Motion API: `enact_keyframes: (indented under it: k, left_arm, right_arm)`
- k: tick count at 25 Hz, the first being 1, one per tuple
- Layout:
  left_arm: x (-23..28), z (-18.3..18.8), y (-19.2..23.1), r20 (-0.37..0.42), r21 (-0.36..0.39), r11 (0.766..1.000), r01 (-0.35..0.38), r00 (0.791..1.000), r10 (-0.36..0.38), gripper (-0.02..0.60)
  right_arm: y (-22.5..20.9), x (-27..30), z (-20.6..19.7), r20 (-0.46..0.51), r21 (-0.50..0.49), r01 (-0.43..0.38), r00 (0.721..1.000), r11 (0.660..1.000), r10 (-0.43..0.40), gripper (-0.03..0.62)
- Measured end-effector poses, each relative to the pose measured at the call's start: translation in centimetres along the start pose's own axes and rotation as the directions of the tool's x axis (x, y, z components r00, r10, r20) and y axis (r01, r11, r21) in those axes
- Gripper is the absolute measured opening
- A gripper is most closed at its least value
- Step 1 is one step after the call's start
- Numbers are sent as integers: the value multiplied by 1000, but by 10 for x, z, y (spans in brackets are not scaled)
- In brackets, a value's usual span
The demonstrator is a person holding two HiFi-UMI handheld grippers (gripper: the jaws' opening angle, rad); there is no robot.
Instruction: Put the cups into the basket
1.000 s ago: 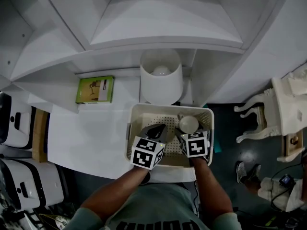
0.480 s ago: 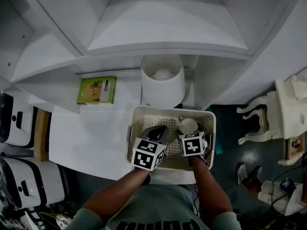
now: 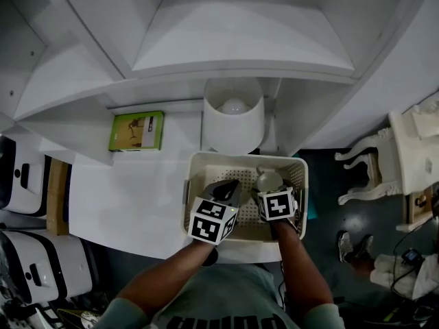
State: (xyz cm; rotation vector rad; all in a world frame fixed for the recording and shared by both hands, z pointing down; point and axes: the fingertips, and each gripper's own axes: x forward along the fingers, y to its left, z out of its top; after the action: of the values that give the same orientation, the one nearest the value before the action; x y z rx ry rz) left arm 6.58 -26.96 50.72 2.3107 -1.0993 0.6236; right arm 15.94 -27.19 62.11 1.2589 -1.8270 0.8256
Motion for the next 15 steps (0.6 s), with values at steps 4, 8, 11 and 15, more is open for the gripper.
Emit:
enact_keyframes:
  k: [4,8,11,15]
  left_arm:
    - [-6,2,-2,10,7,1000,15,1000,-16,6]
    - [-13,2,-4,17,18,999,34,999,-34,6]
    - [-20,2,-8,25,31,998,51,998,-52,6]
    - [-28,3,-14,36,46,996,81,996,-83,6]
  right_arm:
    - [2,-10,-7,-32,20,-2,999,1000,2,403]
    - [4,-20,-6,-20,19,5,1000,1000,-5,403]
    - [6,-34,-7,-11,22,34,999,999,-34,403]
    - [12,-57,2,59,25,52,997,998,-53,403]
